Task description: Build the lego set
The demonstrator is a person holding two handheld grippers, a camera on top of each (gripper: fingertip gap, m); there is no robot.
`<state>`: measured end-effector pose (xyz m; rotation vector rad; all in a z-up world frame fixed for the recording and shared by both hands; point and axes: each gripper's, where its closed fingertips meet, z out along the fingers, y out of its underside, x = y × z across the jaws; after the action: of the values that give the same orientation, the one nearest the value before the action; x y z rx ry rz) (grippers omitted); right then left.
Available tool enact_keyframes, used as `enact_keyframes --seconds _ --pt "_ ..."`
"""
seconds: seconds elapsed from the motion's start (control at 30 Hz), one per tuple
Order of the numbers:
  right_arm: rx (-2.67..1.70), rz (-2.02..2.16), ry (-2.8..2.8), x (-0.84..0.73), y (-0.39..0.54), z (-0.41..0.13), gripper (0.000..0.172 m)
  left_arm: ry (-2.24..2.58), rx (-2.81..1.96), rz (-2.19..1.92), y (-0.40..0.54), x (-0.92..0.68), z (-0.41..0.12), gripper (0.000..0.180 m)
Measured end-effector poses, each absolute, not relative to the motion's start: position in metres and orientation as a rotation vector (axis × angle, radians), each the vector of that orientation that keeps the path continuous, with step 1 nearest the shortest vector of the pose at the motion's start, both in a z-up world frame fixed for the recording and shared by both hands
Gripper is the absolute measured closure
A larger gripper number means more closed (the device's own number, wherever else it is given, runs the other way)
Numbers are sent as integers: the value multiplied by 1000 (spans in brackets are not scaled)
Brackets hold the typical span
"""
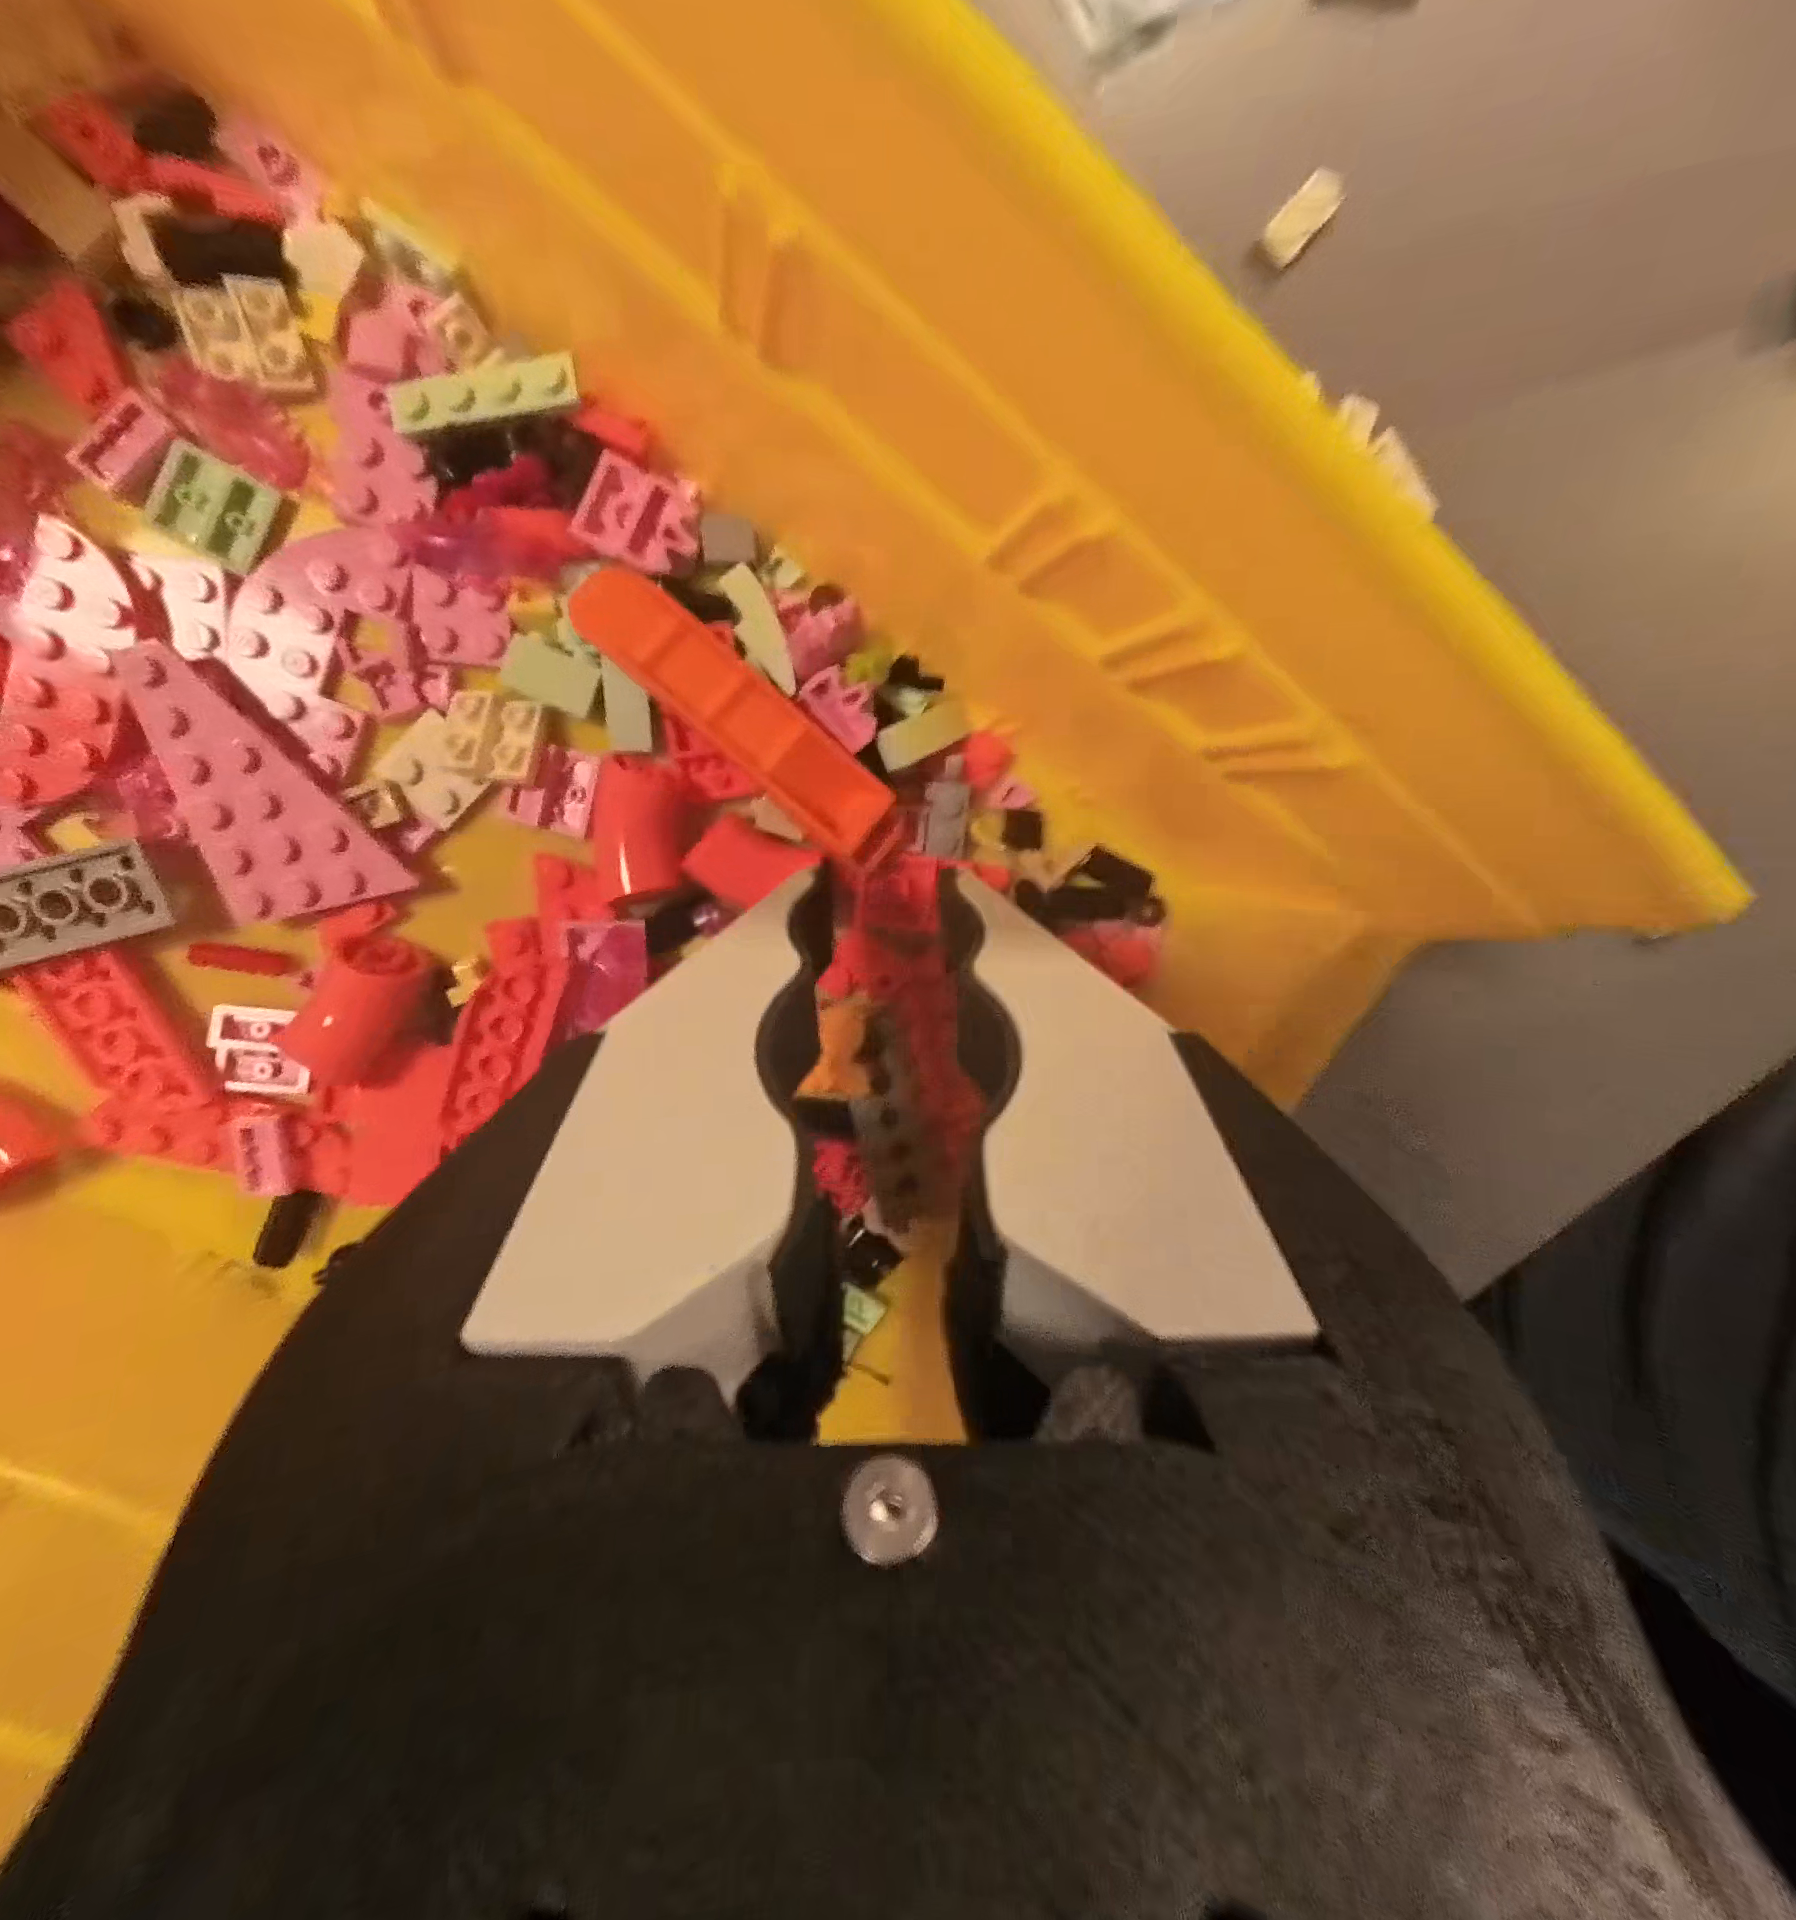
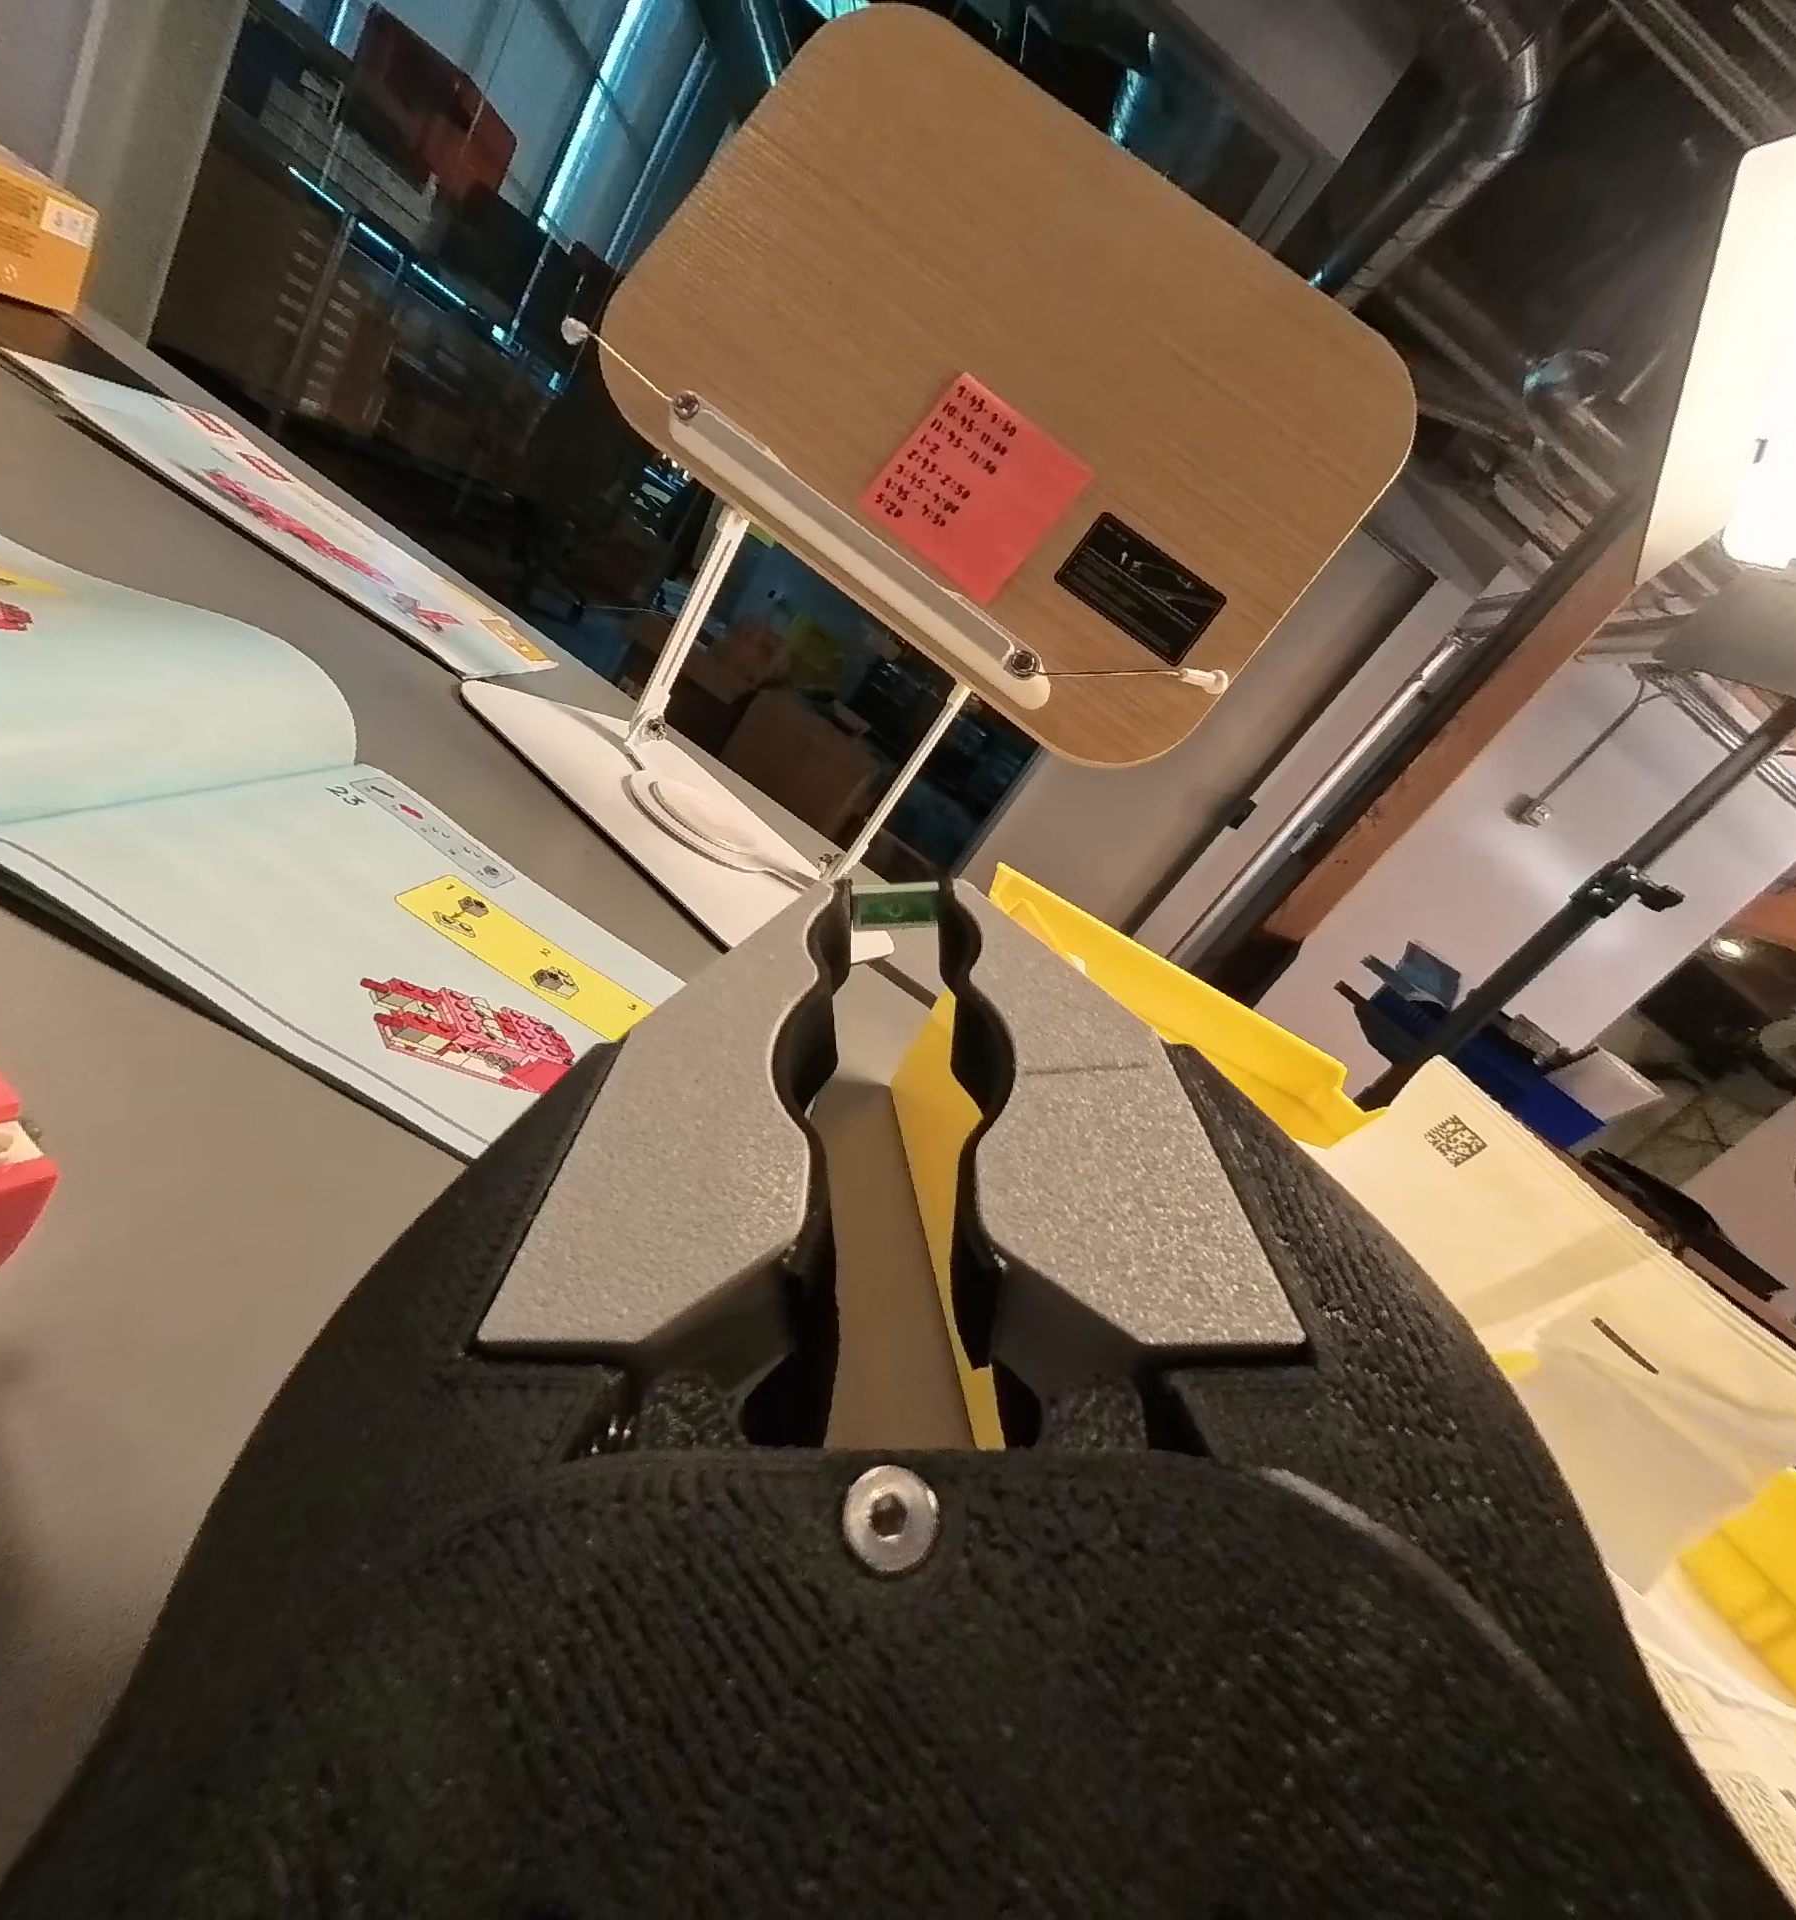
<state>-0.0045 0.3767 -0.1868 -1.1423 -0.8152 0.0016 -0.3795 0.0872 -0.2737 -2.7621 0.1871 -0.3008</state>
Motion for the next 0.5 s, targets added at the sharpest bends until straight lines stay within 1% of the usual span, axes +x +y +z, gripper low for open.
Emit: enact_keyframes --seconds 0.17,0.2,0.3,0.4,0.47,0.5 --pt "-1139 2 -819 -5 376 -187 157 110 -2709 -289 88 -386 -275 158" --pt "-1138 1 -823 -5 376 -187 157 72 -2671 -269 92 -391 -272 155" --pt "-1133 -6 -832 -7 375 -187 157 40 -2569 -358 105 -388 -262 133" --pt "-1130 -8 -840 -8 375 -188 157 39 -2595 -331 111 -389 -273 116" --pt "-1128 -6 -842 -8 374 -188 157 56 -2614 -263 115 -391 -280 115" --pt "-1128 -5 -843 -8 374 -188 157 56 -2617 -228 118 -391 -284 117"
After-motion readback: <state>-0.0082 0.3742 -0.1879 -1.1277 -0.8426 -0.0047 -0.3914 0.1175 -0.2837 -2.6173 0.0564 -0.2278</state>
